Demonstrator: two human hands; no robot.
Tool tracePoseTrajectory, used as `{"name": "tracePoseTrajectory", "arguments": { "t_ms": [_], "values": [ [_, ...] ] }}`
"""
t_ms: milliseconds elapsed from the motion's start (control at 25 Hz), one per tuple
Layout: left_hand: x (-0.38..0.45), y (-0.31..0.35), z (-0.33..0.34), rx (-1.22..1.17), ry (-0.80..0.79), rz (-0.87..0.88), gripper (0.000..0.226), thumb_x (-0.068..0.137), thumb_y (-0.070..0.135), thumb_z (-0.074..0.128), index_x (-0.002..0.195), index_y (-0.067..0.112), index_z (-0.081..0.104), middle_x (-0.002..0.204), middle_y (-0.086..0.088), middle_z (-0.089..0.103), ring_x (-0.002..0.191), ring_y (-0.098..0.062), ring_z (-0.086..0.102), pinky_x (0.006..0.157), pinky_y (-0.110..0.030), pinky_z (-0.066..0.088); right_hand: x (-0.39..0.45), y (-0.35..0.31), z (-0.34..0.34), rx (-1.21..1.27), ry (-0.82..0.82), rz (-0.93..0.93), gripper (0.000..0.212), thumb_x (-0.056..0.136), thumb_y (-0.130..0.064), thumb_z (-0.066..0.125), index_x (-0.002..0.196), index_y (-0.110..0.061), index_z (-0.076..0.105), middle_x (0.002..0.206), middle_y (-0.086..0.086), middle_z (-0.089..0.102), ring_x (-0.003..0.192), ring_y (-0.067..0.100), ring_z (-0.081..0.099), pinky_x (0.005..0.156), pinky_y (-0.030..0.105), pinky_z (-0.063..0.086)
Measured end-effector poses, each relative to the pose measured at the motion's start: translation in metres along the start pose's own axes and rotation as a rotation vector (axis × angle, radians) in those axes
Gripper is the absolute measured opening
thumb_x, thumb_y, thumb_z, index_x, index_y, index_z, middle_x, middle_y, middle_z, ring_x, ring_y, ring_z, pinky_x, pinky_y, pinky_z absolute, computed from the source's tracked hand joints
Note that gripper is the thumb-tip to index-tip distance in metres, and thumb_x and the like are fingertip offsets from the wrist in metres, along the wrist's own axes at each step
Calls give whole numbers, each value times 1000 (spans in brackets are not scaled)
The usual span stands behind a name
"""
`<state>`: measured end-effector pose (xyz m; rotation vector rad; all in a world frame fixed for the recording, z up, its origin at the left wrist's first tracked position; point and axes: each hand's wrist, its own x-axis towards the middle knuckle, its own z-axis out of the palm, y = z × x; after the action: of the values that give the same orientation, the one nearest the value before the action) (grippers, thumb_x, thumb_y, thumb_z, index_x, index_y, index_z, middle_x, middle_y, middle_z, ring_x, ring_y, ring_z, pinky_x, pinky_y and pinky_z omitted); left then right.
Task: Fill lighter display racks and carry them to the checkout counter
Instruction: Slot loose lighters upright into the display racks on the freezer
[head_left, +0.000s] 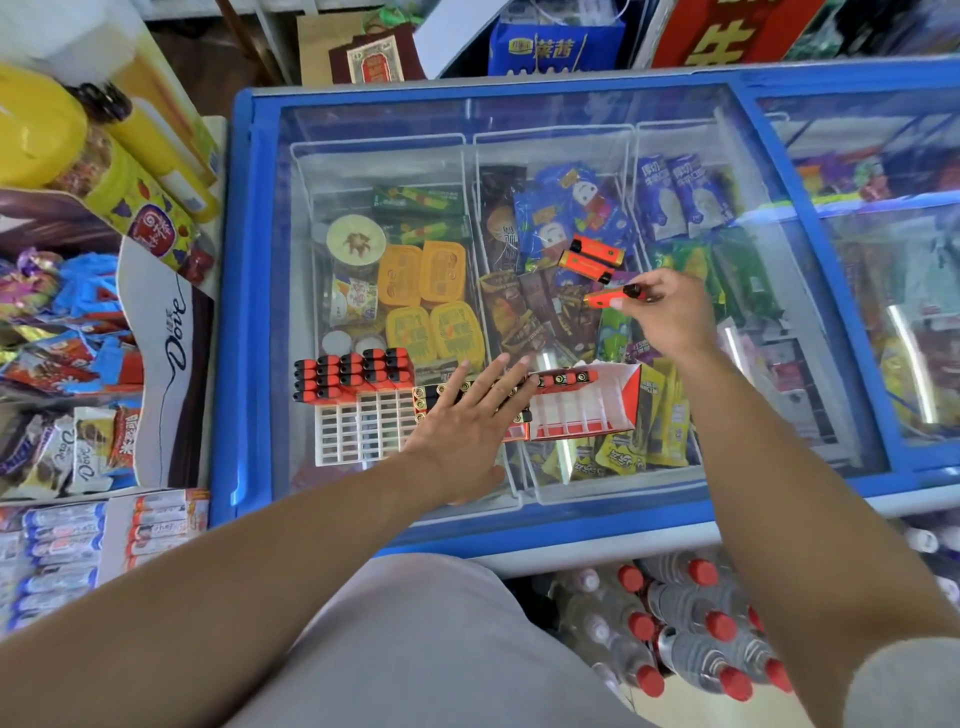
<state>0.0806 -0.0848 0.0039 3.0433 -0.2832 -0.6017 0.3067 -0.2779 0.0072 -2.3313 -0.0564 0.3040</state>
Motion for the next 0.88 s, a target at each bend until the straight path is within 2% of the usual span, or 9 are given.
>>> {"name": "tracePoseTrajectory", "arguments": {
  "t_ms": [80,160,280,440,520,640,720,880],
  "values": [
    [0,-1,0,-19,-2,3,106,96,57,50,155,16,-29,160,-4,-38,150,-24,-31,124,-52,-11,-32,-17,-23,45,-13,-118,26,80,-32,82,104,-25,74,94,-8,73,85,11,69,76,24,54],
    [-1,-2,1,-21,2,6,107,96,57,49,154,14,-30,160,-3,-39,149,-23,-32,124,-51,-10,-69,-31,-41,9,-161,-209,24,85,-34,78,108,-30,74,93,-13,72,83,7,68,77,26,52],
    [-1,-2,2,-11,16,12,108,95,55,51,154,13,-29,160,-3,-39,149,-23,-32,124,-50,-11,-113,-36,-35,-143,-380,-240,23,88,-35,74,111,-34,72,93,-23,69,82,-5,64,74,21,49],
    [-1,-2,-2,-32,-7,6,107,95,51,53,155,14,-27,160,-2,-38,149,-21,-32,122,-47,-16,-137,-18,12,-398,-245,-354,15,87,-39,74,101,-37,69,87,-20,70,76,0,65,66,24,50],
    [-1,-1,-3,-39,-15,6,106,95,51,54,156,14,-25,161,-2,-38,148,-21,-33,121,-47,-18,-141,-9,29,-476,-174,-411,15,88,-37,73,102,-37,69,88,-17,72,75,5,67,60,23,45],
    [-1,-2,-2,-47,-7,7,107,94,50,54,156,15,-25,161,-1,-37,149,-21,-33,120,-47,-19,-142,-6,42,-485,-84,-426,17,89,-36,73,105,-36,70,97,-17,73,75,5,66,57,20,37],
    [-1,-2,-2,-48,-7,7,107,94,51,54,156,15,-25,161,-2,-37,149,-21,-32,119,-47,-20,-141,-6,45,-458,-49,-434,20,89,-38,72,109,-36,70,102,-17,72,76,5,67,59,21,42],
    [-2,-2,-2,-56,1,9,108,94,52,55,156,18,-27,161,-1,-37,148,-21,-33,120,-48,-19,-138,-11,40,-267,36,-424,23,88,-42,73,108,-33,67,95,-15,68,68,4,62,60,27,53]
  ]
}}
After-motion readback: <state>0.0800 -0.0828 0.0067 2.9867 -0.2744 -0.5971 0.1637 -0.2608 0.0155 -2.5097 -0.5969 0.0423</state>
